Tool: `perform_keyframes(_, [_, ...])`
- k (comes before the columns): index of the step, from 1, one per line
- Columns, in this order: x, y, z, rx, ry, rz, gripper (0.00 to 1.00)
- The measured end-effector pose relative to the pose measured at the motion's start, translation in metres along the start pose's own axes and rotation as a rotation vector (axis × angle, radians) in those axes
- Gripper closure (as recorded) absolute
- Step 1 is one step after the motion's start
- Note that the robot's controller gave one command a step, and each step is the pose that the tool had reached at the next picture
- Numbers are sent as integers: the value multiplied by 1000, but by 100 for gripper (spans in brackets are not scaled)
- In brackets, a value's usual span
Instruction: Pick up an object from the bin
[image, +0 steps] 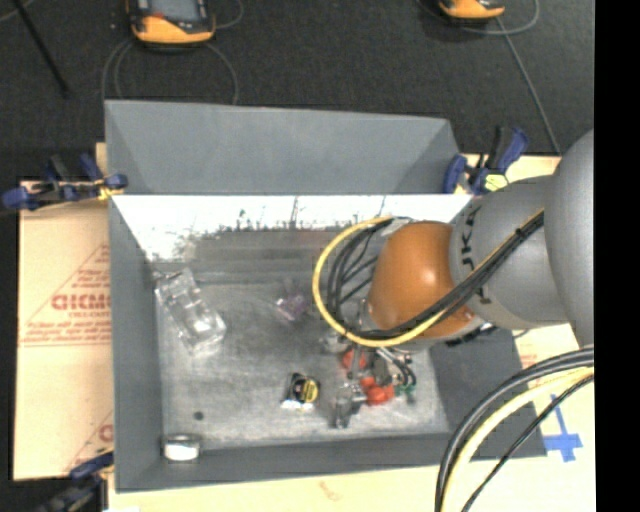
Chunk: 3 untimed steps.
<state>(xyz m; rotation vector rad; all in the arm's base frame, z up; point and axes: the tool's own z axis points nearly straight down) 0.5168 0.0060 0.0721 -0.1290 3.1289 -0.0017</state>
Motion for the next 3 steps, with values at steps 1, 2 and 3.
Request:
perform_keyframes(1, [19, 58, -9, -5, 10, -55, 0])
perform_keyframes(2, [18, 55, -8, -2, 8, -50, 100])
perform_keyframes(3, [-7, 37, -255, -1, -2, -449, 100])
